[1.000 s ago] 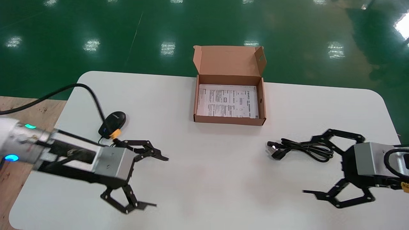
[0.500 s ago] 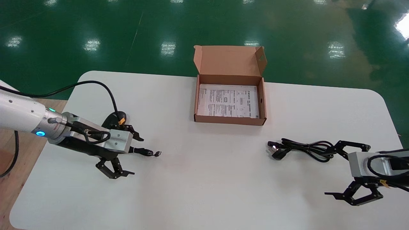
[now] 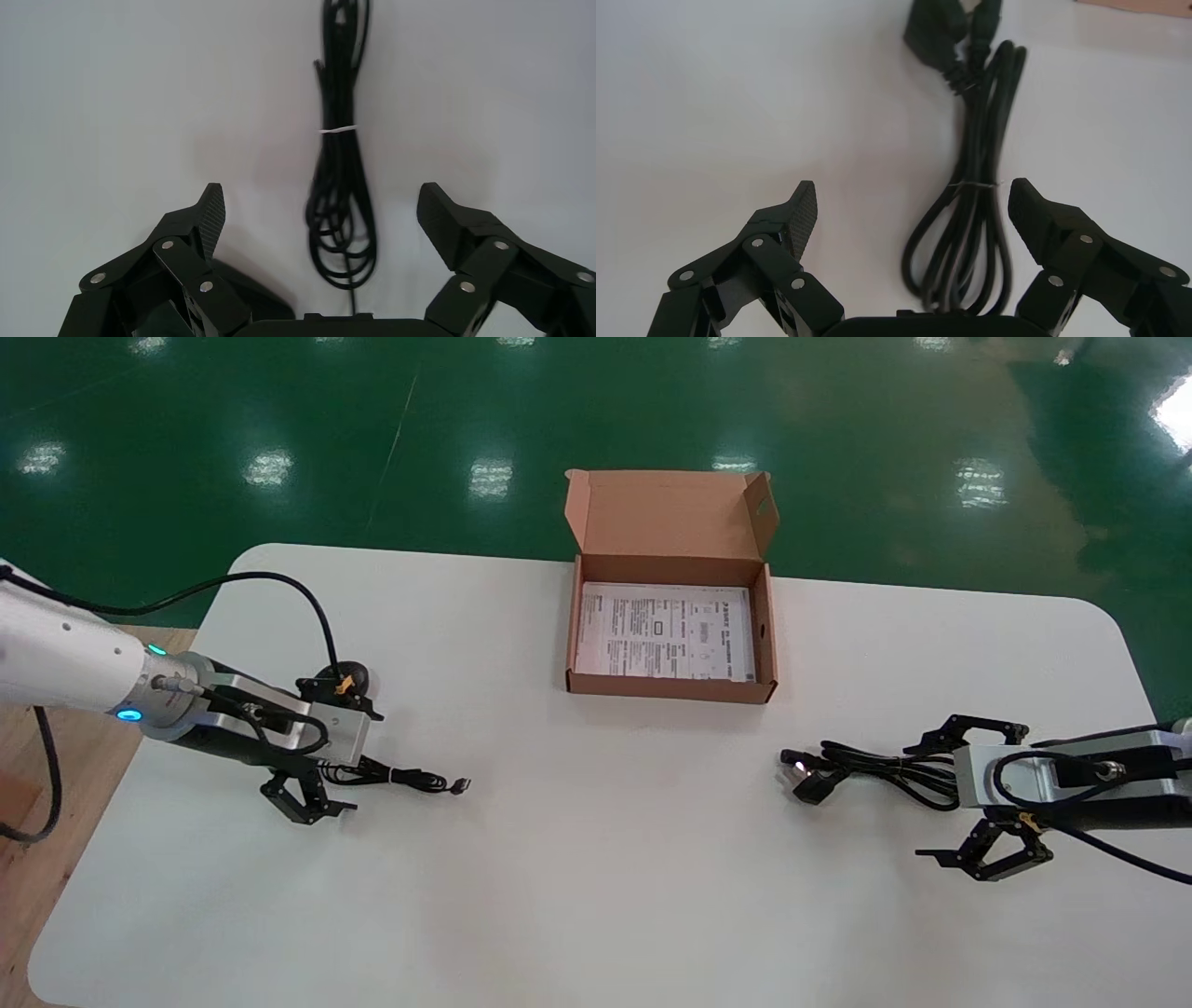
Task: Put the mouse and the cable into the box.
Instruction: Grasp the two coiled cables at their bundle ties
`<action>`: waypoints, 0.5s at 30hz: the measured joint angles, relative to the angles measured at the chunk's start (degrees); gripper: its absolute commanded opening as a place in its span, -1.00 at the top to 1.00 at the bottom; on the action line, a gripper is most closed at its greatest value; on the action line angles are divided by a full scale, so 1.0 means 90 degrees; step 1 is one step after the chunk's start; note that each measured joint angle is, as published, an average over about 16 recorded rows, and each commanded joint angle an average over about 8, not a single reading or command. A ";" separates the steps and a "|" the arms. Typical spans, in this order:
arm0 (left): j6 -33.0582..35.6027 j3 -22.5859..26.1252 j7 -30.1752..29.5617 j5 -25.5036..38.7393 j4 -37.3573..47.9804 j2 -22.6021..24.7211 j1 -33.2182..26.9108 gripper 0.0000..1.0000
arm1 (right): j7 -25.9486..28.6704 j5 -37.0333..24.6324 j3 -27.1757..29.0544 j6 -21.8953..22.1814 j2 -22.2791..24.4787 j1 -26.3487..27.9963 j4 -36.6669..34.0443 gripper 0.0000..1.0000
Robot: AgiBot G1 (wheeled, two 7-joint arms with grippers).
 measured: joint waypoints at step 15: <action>-0.0055 -0.0053 0.0539 -0.0063 0.0712 0.0215 -0.0196 -1.00 | -0.0465 0.0098 0.0101 0.0707 -0.0474 0.0185 -0.1115 -1.00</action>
